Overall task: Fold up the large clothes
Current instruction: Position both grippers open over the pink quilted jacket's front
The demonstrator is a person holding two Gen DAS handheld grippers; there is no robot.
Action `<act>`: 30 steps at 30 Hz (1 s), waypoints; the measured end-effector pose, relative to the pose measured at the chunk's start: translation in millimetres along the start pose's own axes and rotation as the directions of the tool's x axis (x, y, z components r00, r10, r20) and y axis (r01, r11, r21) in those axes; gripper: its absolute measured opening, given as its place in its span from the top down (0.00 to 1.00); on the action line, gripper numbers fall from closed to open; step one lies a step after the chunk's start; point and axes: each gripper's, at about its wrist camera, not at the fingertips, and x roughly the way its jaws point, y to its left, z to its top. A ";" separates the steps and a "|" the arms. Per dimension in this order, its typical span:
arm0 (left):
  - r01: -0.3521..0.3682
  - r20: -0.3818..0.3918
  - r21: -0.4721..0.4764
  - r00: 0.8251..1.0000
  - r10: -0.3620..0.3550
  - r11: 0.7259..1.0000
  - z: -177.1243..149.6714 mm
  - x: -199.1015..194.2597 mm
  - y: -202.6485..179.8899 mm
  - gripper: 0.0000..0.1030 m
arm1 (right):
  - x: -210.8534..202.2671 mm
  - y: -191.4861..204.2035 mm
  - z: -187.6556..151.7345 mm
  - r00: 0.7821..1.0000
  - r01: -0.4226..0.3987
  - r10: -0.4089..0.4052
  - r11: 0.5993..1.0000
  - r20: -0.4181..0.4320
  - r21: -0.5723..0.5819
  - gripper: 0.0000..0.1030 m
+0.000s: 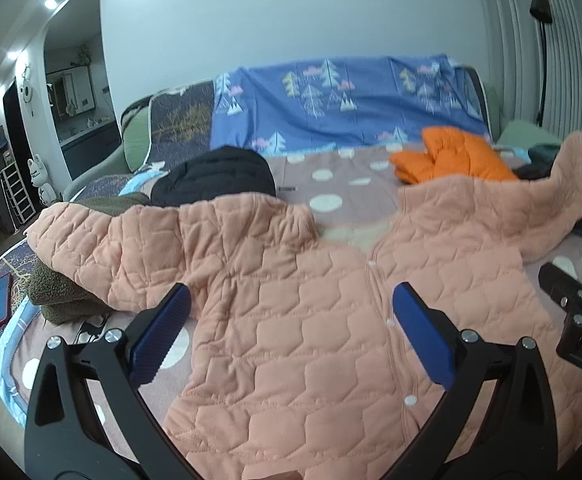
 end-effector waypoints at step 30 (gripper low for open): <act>0.225 -0.126 -0.035 0.966 -0.227 0.974 -13.2 16.6 -4.2 0.02 | 2.2 0.1 -5.7 0.999 0.040 -0.040 0.999 -0.016 -0.003 0.03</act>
